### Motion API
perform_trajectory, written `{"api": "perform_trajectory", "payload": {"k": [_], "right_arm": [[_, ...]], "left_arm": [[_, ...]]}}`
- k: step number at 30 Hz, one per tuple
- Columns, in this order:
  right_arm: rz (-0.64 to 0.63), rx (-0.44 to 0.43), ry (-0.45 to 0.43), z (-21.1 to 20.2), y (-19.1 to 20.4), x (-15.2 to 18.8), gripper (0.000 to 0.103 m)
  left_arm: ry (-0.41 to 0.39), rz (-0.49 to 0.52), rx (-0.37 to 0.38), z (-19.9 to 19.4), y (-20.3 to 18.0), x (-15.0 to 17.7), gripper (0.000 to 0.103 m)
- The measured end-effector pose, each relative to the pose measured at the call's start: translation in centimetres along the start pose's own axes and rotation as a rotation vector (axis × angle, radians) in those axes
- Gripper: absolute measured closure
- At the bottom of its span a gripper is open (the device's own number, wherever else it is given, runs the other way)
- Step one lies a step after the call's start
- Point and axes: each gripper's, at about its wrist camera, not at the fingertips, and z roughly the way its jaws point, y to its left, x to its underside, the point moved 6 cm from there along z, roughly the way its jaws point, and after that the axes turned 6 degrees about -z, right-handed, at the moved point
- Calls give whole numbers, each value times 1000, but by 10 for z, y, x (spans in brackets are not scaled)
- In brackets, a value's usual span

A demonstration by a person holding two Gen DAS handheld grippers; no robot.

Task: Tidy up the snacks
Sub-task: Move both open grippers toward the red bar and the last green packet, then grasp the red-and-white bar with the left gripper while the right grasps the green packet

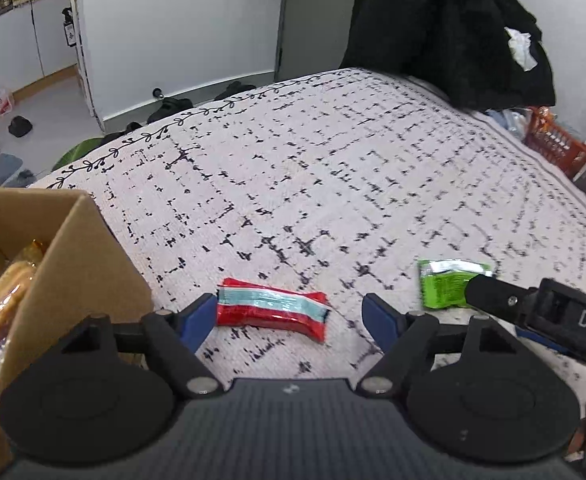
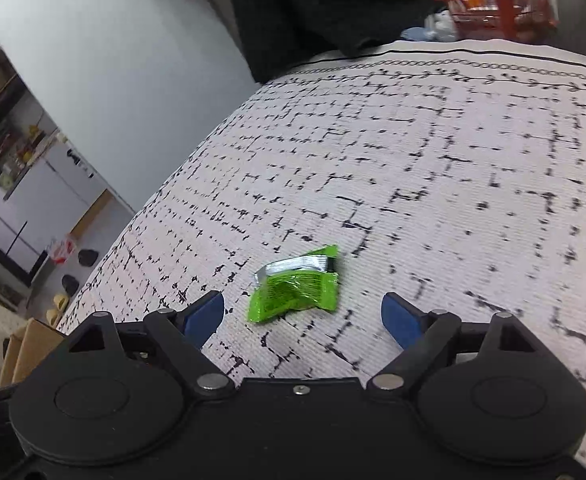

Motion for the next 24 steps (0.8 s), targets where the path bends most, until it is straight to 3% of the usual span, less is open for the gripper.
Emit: {"api": "perform_trajectory", "payload": {"k": [6,14,20,24], "right_arm": [[-56,6,-8,11,4,-2,16],[-126,28,-14,22,14,-5,16],[-165,55,-18,25,19,-3,21],[-167,66,-17,23,17,-4,44]], "left_arm": [[40,15,-9,19,0,11,25],[14,8,-24,27,-1,8,27],[8,-9,-37,25,0,5,59],[18,-27,-23,21,2,6,72]]}}
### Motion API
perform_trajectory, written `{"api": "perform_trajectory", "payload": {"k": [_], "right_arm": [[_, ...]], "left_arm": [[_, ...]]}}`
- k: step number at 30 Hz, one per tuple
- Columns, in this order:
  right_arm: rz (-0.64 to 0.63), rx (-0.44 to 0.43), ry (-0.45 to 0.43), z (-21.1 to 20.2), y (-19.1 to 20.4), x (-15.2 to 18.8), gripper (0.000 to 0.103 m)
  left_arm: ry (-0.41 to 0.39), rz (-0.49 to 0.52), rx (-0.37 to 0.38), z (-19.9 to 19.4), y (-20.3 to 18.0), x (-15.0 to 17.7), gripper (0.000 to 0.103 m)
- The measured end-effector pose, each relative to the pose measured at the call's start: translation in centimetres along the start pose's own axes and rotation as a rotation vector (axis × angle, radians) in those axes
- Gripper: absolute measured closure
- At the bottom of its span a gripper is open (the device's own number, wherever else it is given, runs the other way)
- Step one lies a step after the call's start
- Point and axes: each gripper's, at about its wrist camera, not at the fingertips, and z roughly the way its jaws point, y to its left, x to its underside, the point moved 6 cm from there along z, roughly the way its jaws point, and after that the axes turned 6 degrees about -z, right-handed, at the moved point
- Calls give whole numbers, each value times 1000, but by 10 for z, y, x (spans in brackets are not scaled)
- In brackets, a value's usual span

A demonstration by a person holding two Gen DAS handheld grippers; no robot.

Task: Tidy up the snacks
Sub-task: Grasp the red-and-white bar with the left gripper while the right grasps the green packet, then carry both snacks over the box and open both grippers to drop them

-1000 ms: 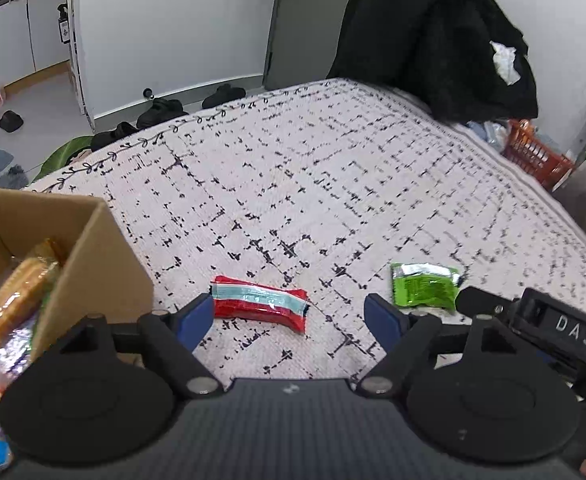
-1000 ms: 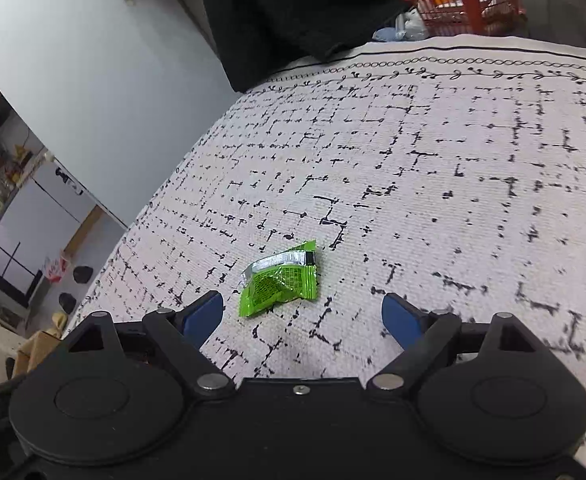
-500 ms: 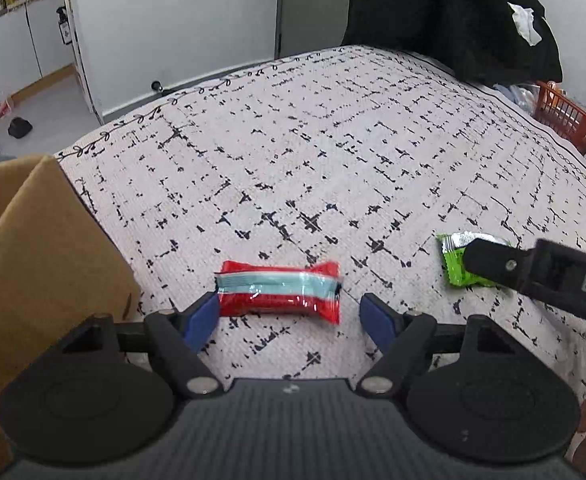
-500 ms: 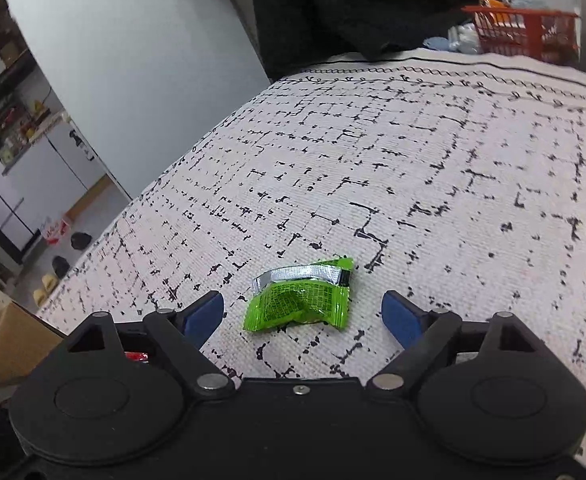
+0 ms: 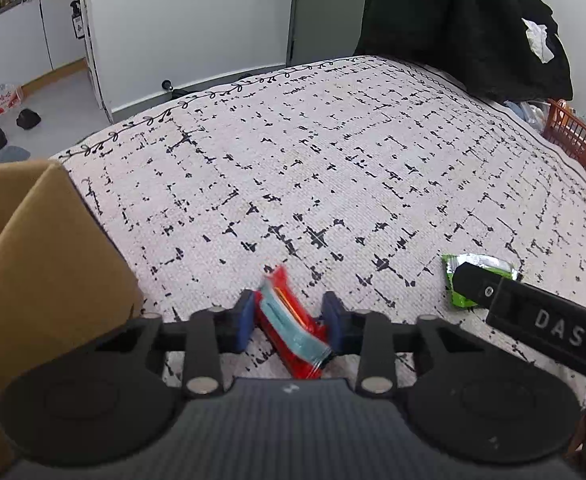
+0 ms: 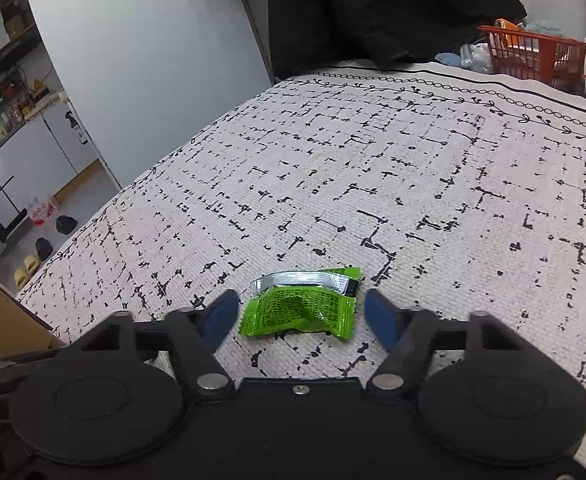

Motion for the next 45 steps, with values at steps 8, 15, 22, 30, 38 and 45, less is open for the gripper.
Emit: {"api": "perform_trajectory", "payload": {"k": [8,15,22,30,38,45], "right_arm": [[21,-16,6,-4,-3,0,71],[80,-17,5,-17,-9,3,73],[72,1,-25,-54,3,4,73],[97,-8,-55,-91,43,10,73],[112,-43,-94,-133,86,9,73],[89,-58,-124,-159,118,-1,73]], "left_arm": [[12,-37,34,-13,4,0,81],[-1,-35,89,-36,-3,-4,81],[-20,-28,157,-72,-9,-6,81],[-45,-40,208,-115,8,-8,81],[-89,-64,246,-161,44,-16,81],[-121,-108,256,-186,82,-24,81]]}}
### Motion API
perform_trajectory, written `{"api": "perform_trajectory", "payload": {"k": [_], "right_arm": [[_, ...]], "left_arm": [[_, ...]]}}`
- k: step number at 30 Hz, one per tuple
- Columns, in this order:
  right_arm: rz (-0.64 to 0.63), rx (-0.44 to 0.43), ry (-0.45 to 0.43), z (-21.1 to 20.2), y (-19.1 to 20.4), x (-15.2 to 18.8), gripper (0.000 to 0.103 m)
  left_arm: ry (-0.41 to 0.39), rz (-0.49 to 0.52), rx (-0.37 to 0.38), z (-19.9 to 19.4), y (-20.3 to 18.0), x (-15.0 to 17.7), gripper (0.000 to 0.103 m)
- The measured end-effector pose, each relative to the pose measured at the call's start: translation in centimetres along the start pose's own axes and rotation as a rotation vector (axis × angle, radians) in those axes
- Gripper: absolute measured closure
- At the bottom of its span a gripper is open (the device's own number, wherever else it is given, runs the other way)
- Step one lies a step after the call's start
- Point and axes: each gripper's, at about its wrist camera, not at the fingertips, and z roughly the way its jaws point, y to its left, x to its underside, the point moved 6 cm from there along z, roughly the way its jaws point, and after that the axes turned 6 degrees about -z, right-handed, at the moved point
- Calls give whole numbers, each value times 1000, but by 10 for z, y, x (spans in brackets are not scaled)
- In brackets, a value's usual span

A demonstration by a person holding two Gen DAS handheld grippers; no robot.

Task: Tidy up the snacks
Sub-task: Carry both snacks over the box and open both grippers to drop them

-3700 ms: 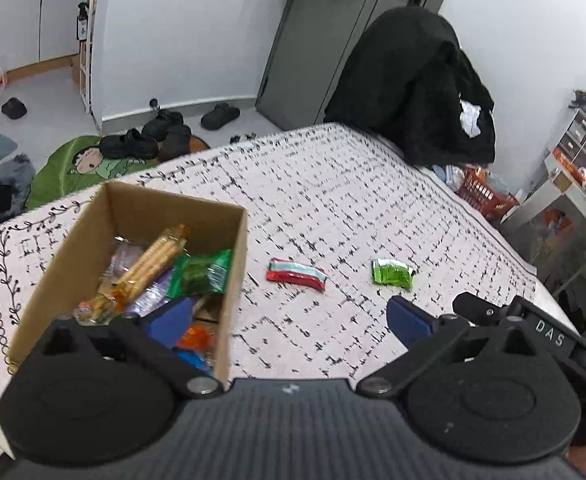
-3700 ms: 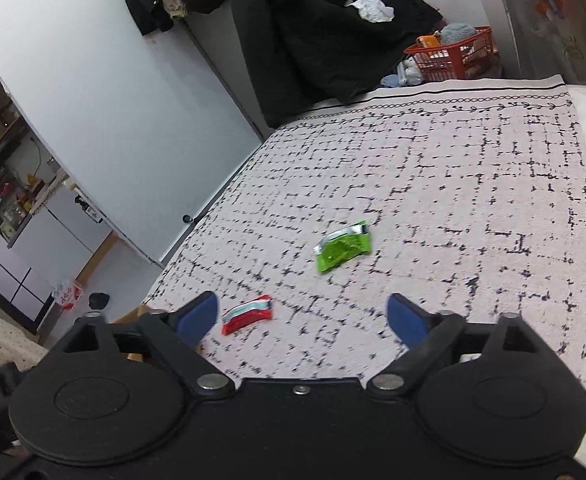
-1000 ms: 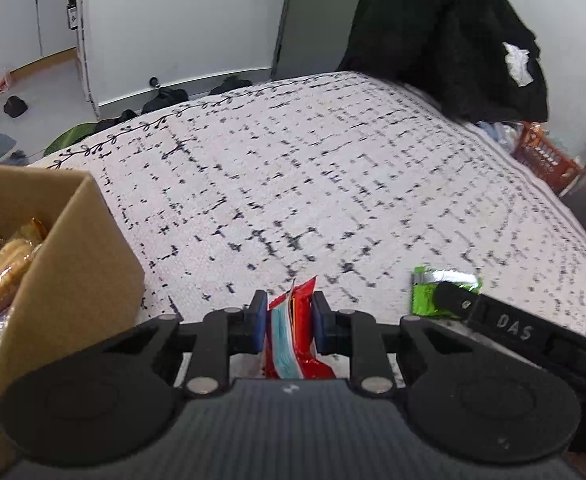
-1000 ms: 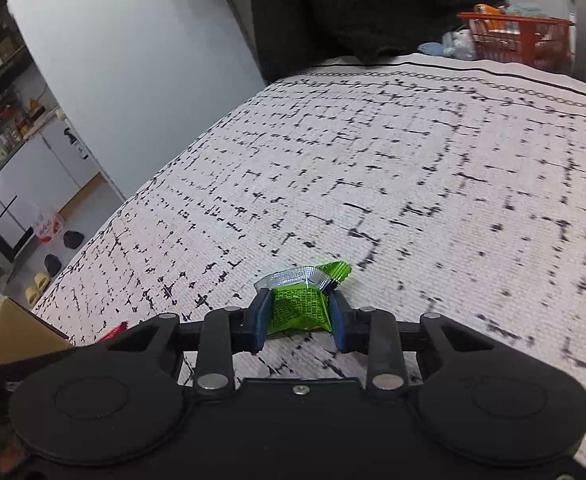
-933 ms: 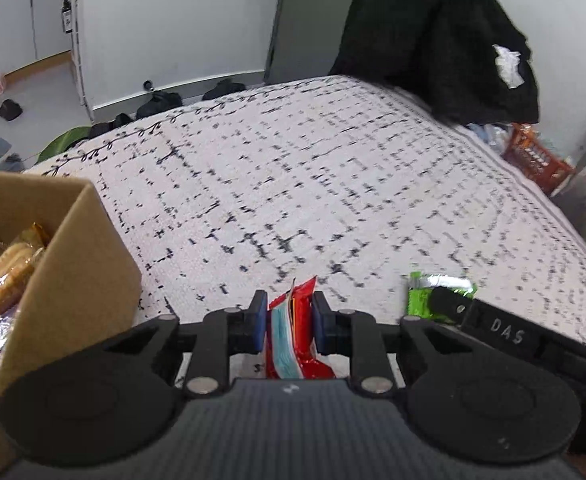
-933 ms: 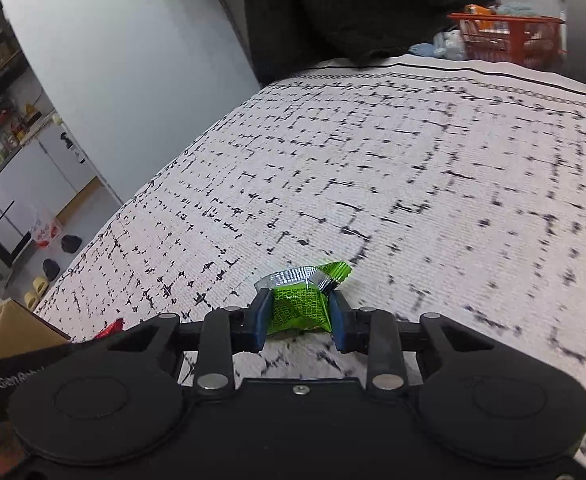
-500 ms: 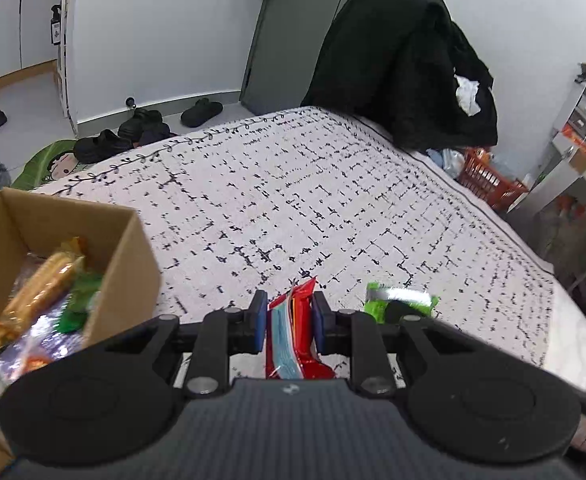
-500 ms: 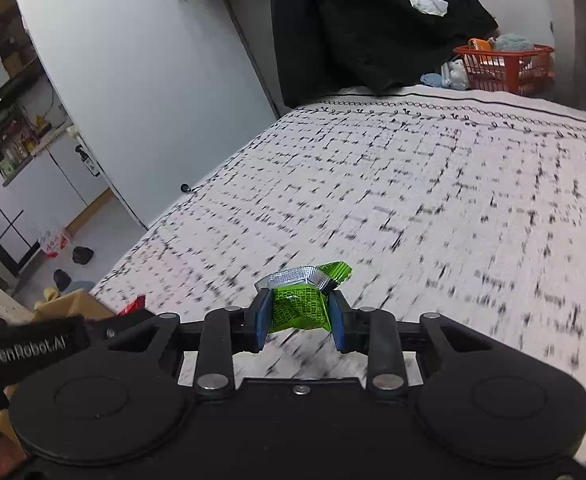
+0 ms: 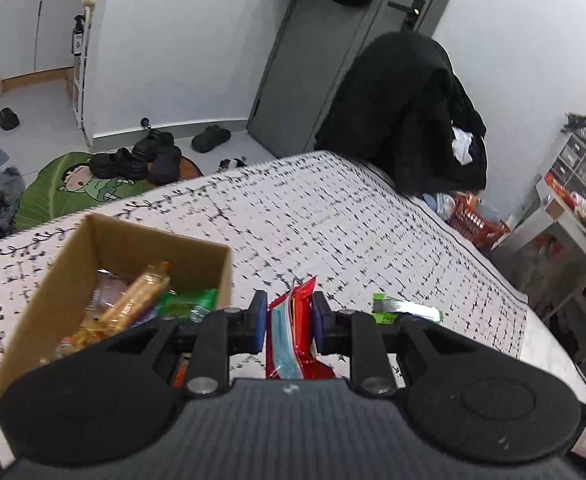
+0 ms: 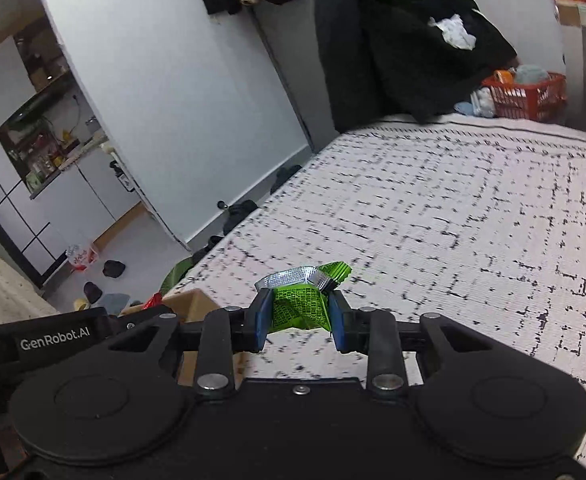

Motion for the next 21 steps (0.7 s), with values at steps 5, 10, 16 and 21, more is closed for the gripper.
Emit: {"api": "perform_trajectory", "payload": {"k": [5,10,16,21], "right_arm": [[-9,-13,-15,-9,24,-4,73],[-14,-33,-16,-12,46,-6,73],[-18,-63,-7,-12,67,-11,73],[-62,-50,-1,-8,89,-14,73]], "left_arm": [[-9,-22,7,-13,23,-8,81],[-7,-30,-13,-21,45,-13,81],[3,-39,1,-24,64,-13,81],[27,-54,19,-23,77,-12,81]]}}
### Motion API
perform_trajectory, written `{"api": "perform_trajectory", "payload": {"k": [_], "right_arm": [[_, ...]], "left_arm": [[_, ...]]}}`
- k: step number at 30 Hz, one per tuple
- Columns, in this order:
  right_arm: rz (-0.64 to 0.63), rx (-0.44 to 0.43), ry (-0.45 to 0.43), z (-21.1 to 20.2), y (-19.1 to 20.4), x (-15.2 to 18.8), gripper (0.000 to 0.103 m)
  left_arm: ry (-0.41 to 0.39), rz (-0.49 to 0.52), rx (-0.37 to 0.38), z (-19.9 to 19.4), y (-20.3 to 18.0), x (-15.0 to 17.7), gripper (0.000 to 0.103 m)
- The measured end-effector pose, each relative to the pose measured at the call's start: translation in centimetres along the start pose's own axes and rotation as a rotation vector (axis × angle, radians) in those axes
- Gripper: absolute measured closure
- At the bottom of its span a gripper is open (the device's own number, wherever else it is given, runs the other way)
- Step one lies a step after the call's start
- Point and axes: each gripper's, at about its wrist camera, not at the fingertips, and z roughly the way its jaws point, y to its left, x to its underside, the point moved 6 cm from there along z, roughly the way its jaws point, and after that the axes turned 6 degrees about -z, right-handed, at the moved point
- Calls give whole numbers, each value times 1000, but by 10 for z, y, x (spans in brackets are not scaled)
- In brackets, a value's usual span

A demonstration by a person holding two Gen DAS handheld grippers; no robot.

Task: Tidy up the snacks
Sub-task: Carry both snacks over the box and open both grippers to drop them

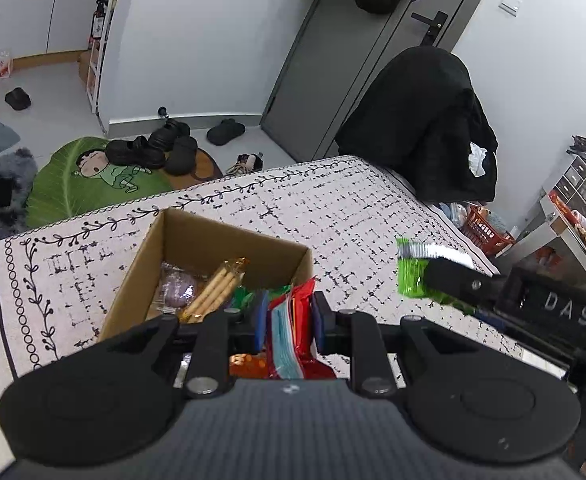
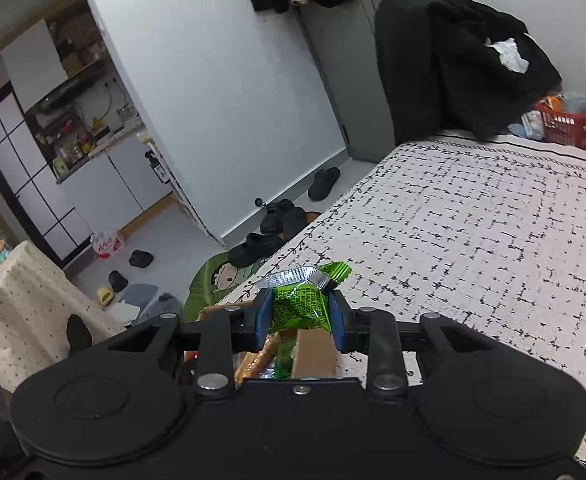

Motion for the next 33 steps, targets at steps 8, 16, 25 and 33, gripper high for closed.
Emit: {"api": "perform_trajectory", "payload": {"k": [8,16,25,33], "right_arm": [[-37,3,19,14,26,0,73],[-66,-4,36,25,44,-5,73],[-34,-41,60,31,56,-9,68],[-22,-37,66,16,51,-11,45]], "left_arm": [[40,-36,-6,5,24,0,78],[34,-101,-14,-2,41,-9,52],[57,-120,-12,-2,47,-11,41],[64,-104,-1,-7,36,-11,26]]}}
